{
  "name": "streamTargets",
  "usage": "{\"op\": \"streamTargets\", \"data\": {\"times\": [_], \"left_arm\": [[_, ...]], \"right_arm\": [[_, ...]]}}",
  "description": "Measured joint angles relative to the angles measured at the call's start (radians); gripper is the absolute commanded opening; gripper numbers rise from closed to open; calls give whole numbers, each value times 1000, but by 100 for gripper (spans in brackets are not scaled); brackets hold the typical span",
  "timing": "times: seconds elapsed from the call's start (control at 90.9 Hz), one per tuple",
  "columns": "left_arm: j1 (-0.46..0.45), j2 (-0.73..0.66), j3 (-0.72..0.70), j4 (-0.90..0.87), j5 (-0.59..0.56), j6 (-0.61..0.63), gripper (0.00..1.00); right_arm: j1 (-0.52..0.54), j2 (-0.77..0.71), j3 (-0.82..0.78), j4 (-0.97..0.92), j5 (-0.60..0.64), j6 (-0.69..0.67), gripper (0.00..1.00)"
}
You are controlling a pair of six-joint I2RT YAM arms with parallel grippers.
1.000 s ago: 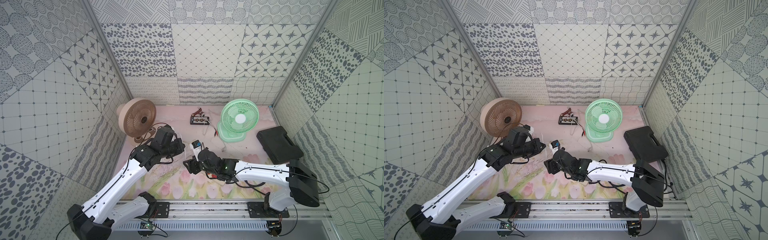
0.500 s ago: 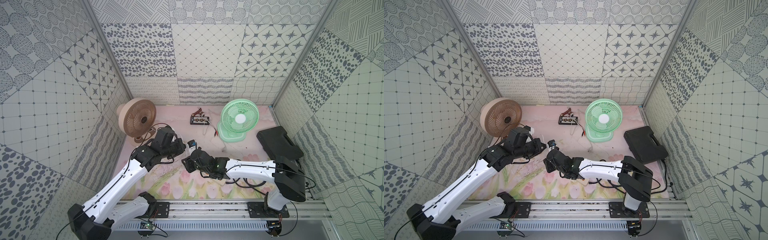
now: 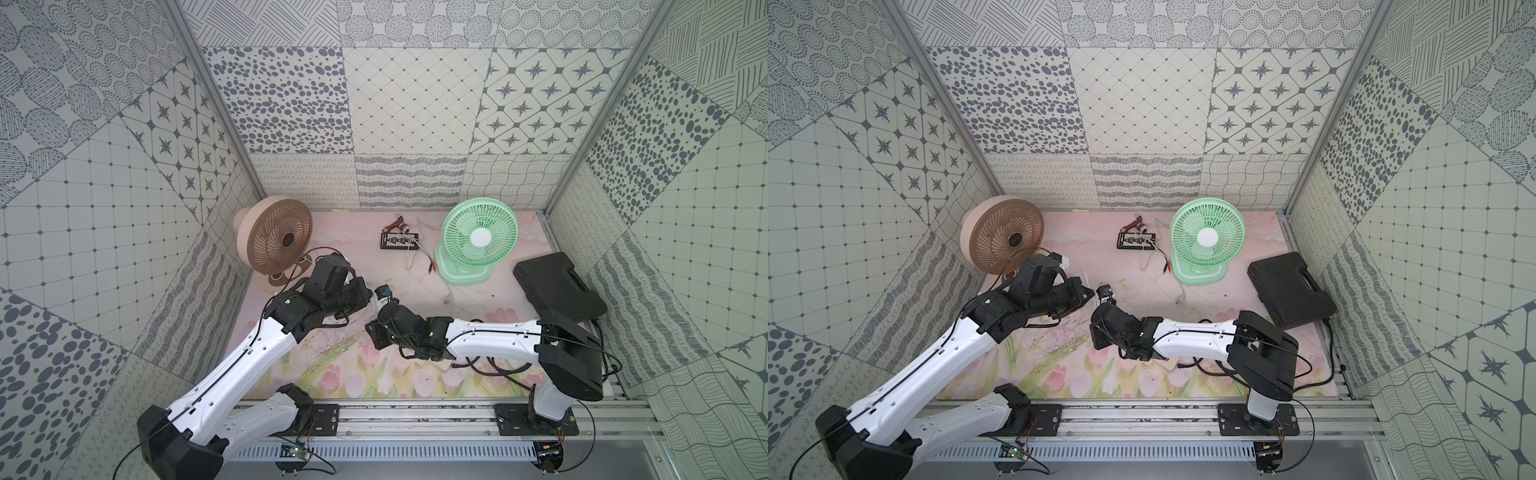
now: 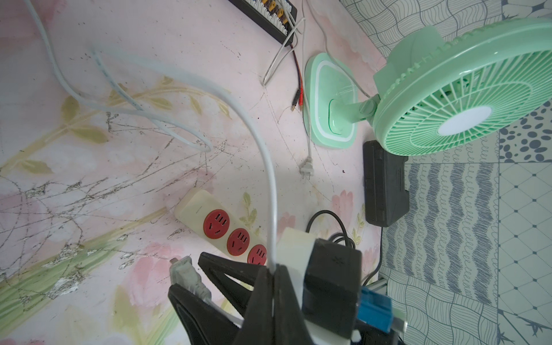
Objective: Plug the desk fan into the power strip
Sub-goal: Pick up the plug from the center of the board.
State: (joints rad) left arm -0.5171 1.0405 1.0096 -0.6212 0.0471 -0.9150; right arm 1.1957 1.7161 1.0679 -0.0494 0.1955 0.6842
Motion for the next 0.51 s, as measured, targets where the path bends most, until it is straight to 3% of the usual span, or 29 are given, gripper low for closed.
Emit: {"op": "streamTargets", "data": {"times": [0.176,0.253,0.33,0.462,0.506], "left_arm": [[0,3,-3,12,2,0,0],[0,4,-3,14,3,0,0],[0,5,-4,17,5,0,1],[0,9,-4,18,7,3,47],[0,10,-3,15,5,-1,55]], "right_arm": [[0,0,0,-8,4,10,14],[0,0,0,-9,4,12,0],[0,0,0,-9,4,12,0],[-1,-1,0,-20,13,11,0],[-7,-3,-3,-24,14,12,0]]}}
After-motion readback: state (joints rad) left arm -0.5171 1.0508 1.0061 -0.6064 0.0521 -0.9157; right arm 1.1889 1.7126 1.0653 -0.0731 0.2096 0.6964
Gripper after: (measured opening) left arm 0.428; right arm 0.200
